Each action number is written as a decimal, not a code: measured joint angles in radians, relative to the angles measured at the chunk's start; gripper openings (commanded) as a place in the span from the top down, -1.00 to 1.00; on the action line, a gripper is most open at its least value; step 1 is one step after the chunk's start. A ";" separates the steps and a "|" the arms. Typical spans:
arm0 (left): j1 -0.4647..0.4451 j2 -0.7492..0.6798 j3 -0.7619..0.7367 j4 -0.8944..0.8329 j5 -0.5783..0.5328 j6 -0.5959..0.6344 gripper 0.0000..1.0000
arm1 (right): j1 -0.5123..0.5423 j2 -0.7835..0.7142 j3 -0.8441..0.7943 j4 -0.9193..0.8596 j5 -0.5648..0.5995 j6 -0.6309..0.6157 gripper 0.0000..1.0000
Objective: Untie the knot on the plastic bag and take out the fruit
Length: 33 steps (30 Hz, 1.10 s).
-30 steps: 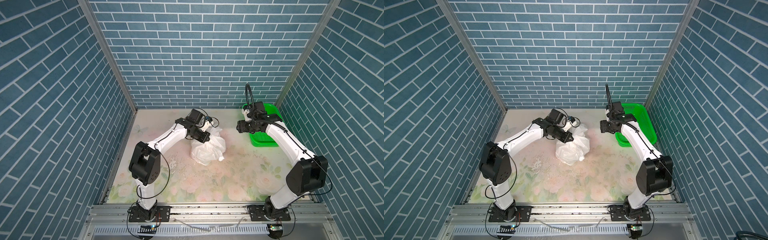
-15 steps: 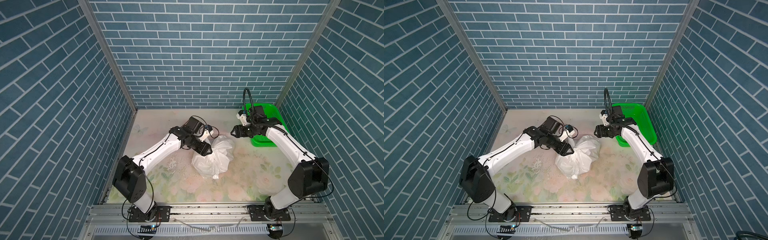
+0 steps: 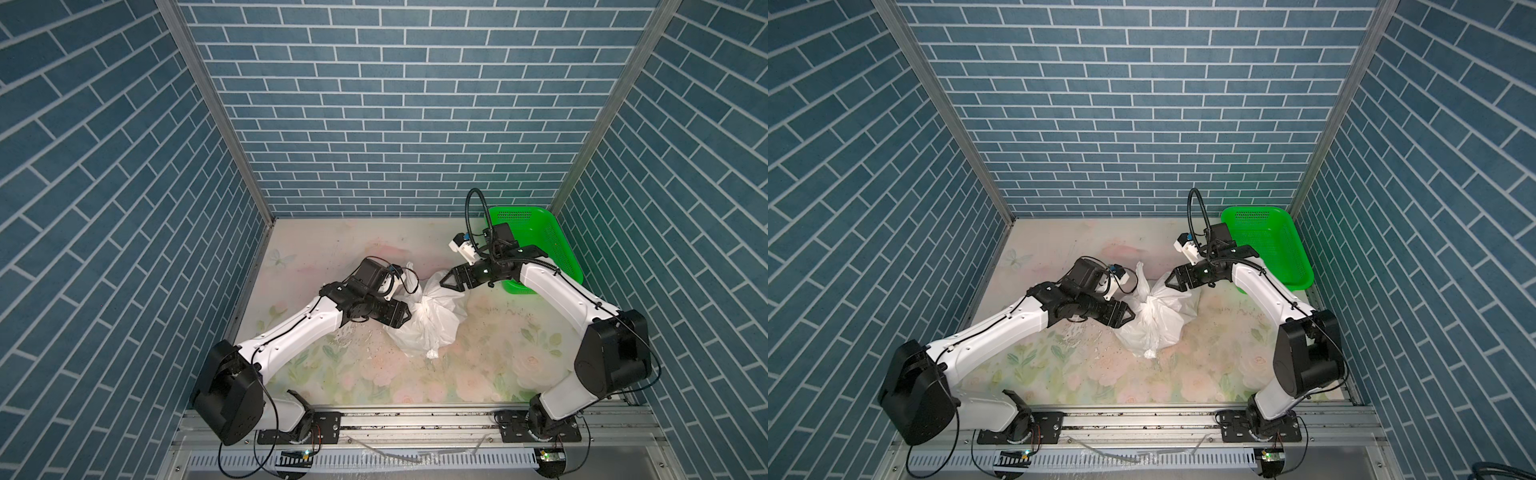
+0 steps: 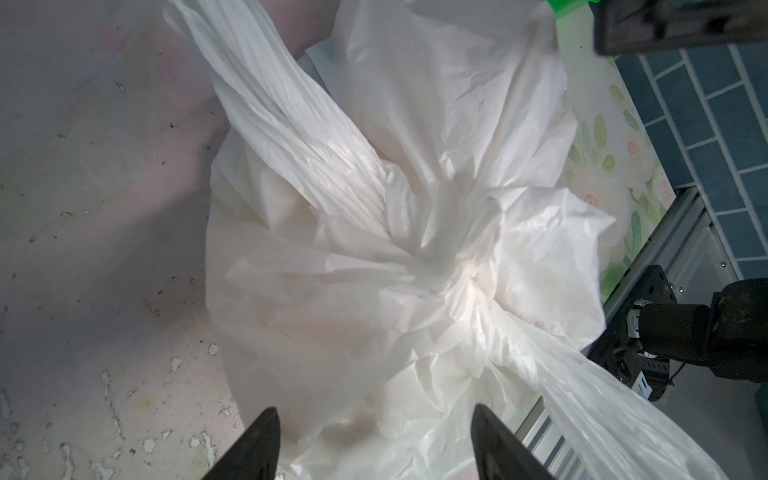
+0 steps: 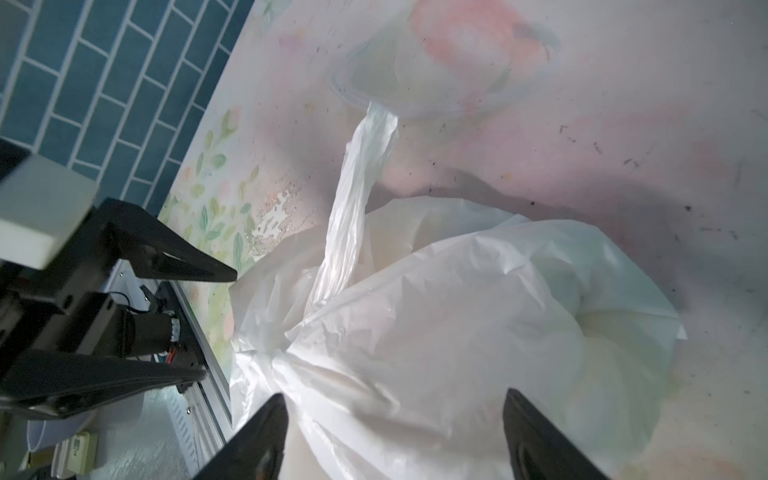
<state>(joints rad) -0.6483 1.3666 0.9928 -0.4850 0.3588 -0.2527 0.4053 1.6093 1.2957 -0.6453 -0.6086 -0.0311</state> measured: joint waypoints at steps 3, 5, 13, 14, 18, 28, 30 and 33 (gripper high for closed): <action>0.000 -0.017 -0.027 0.018 -0.018 -0.022 -0.48 | 0.027 0.041 0.000 -0.018 0.032 -0.022 -0.40; 0.000 -0.028 -0.044 0.032 -0.026 -0.034 -0.48 | 0.039 0.055 0.000 -0.032 0.056 -0.032 -0.14; 0.000 -0.067 -0.090 0.052 -0.053 -0.073 -0.48 | 0.048 -0.008 -0.084 -0.023 0.081 0.006 1.00; 0.000 -0.071 -0.090 0.053 -0.056 -0.074 -0.49 | 0.048 -0.026 -0.109 -0.022 0.079 0.015 1.00; 0.000 -0.079 -0.088 0.053 -0.064 -0.072 -0.50 | 0.065 -0.108 -0.221 0.007 0.066 0.096 1.00; -0.061 -0.067 -0.021 0.027 -0.069 0.023 -0.60 | 0.117 -0.230 -0.390 0.057 0.055 0.305 0.87; -0.077 -0.053 -0.009 0.025 -0.063 0.063 -0.60 | 0.118 -0.238 -0.388 0.042 0.074 0.319 0.51; -0.100 -0.029 0.004 0.010 -0.063 0.117 -0.59 | 0.118 -0.257 -0.369 -0.016 0.122 0.315 0.27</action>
<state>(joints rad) -0.7479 1.3380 0.9966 -0.4755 0.2958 -0.1352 0.5236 1.3521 0.9272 -0.6613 -0.4866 0.2840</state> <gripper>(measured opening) 0.800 0.322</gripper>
